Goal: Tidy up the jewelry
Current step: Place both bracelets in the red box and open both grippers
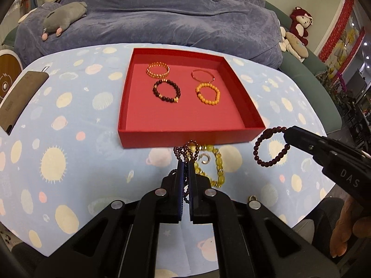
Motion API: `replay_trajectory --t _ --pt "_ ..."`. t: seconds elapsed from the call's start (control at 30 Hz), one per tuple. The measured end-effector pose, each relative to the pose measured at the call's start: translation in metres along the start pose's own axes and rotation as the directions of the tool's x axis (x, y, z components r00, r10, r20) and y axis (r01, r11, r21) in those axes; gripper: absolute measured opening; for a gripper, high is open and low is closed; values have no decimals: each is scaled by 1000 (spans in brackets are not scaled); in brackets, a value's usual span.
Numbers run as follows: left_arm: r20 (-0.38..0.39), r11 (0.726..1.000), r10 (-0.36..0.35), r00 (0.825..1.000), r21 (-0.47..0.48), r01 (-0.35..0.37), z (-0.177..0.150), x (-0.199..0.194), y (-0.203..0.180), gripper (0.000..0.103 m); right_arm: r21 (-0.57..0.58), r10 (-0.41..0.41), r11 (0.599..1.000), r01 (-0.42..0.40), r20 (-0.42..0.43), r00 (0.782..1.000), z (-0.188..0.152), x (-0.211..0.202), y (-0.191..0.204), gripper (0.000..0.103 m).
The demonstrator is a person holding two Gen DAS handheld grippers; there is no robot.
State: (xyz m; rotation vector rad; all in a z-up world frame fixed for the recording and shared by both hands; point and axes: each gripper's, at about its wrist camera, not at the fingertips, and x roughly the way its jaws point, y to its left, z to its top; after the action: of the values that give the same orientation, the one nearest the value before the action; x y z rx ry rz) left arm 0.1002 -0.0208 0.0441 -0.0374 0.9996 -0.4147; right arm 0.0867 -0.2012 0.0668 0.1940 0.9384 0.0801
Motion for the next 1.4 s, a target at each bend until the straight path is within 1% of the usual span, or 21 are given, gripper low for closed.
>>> replay_trajectory --t 0.13,0.23,0.33,0.43,0.5,0.57,0.63,0.7,0.73,0.77,0.8,0.87,0.9,1.1,1.23,1.4 --pt "41 1000 13 999 -3 -13 36 0 2 3 9 50 999 -50 16 999 33 10 4 7" --pt "61 1000 21 998 -5 -21 59 8 3 3 21 88 996 -89 13 996 55 24 8 7" --pt "45 999 26 999 -20 -25 74 26 8 3 18 98 995 -98 -3 995 66 44 13 7" --pt "19 999 29 999 -37 -28 81 46 13 3 36 106 994 -105 -33 994 68 67 12 7" --pt "0 999 45 999 -32 -45 82 59 15 3 47 100 994 -97 -59 993 67 83 9 7" --pt "-20 998 51 998 -25 -52 80 71 18 3 43 77 996 -74 -87 993 63 98 5 8" --pt "-32 999 45 998 -29 -46 78 80 21 4 39 43 998 -39 -108 993 59 111 -3 8" --pt "-30 997 53 998 -48 -54 77 87 26 5 41 -4 999 8 -108 994 56 116 -11 9" --pt "-24 997 53 998 -59 -54 76 89 29 9 42 -36 998 40 -107 994 56 117 -15 14" --pt "-20 996 61 998 -69 -62 76 90 31 18 44 -54 997 59 -102 993 56 116 -19 17" --pt "-16 994 76 997 -76 -77 75 90 33 32 52 -63 996 68 -94 994 56 114 -23 18" --pt "12 991 107 994 -84 -106 74 86 35 43 71 -67 995 72 -73 995 56 106 -29 32" --pt "22 990 117 993 -81 -115 74 84 34 46 75 -67 995 72 -65 996 55 103 -31 35" --pt "48 987 151 987 -59 -148 63 71 28 47 53 -80 995 82 -40 996 42 82 -31 37" --pt "53 989 138 989 -58 -135 51 57 25 47 55 -79 995 81 -42 996 28 71 -31 38" --pt "55 988 151 987 -33 -150 35 44 15 47 76 -71 994 75 -55 996 9 60 -32 38"
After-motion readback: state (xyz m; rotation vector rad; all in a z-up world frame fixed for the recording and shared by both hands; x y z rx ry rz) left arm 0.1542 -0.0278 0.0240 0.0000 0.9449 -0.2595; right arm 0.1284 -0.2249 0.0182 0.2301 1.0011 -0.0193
